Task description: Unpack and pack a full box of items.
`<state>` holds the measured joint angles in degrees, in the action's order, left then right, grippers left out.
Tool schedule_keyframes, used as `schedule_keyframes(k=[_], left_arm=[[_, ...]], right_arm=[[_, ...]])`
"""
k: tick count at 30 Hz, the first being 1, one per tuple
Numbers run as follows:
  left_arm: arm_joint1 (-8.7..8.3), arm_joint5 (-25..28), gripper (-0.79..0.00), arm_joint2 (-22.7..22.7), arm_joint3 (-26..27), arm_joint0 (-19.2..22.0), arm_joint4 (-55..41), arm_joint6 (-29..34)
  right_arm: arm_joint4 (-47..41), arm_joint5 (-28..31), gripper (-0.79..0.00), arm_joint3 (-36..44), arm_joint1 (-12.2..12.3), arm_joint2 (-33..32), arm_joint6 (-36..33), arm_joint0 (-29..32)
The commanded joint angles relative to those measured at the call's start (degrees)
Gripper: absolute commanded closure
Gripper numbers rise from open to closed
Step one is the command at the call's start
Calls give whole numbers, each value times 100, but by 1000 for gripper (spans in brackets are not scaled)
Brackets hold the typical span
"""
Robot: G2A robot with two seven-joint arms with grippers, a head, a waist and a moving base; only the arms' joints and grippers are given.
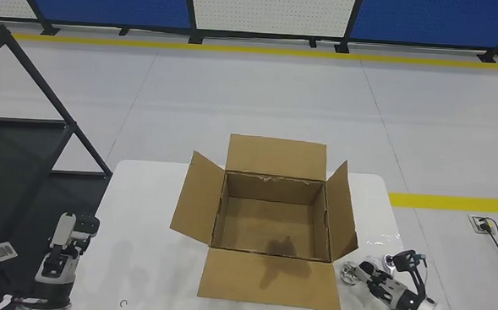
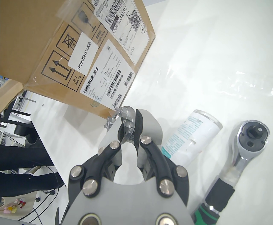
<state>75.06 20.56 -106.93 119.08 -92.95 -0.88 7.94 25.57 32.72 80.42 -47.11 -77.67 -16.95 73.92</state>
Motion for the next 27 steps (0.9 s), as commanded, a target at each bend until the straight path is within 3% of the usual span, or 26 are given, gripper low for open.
schedule_keyframes(k=[1, 12, 16, 25, 26, 27], left_arm=[[0, 0, -785, 0, 0, 0, 0, 0], [0, 0, -785, 0, 0, 0, 0, 0], [0, 0, -785, 0, 0, 0, 0, 0], [0, 0, -785, 0, 0, 0, 0, 0], [0, 0, -785, 0, 0, 0, 0, 0], [0, 0, -785, 0, 0, 0, 0, 0]], right_arm=[[5, -16, -336, -42, -13, 6, 8, -24], [1, 80, -397, -80, -52, -90, 39, 49], [-191, 359, -508, 67, -33, -315, 154, 256], [-511, 878, -566, 866, 68, -1195, 228, 1104], [-511, 905, -594, 954, 76, -1291, 231, 1196], [-502, 936, -671, 1041, 84, -1391, 236, 1280]])
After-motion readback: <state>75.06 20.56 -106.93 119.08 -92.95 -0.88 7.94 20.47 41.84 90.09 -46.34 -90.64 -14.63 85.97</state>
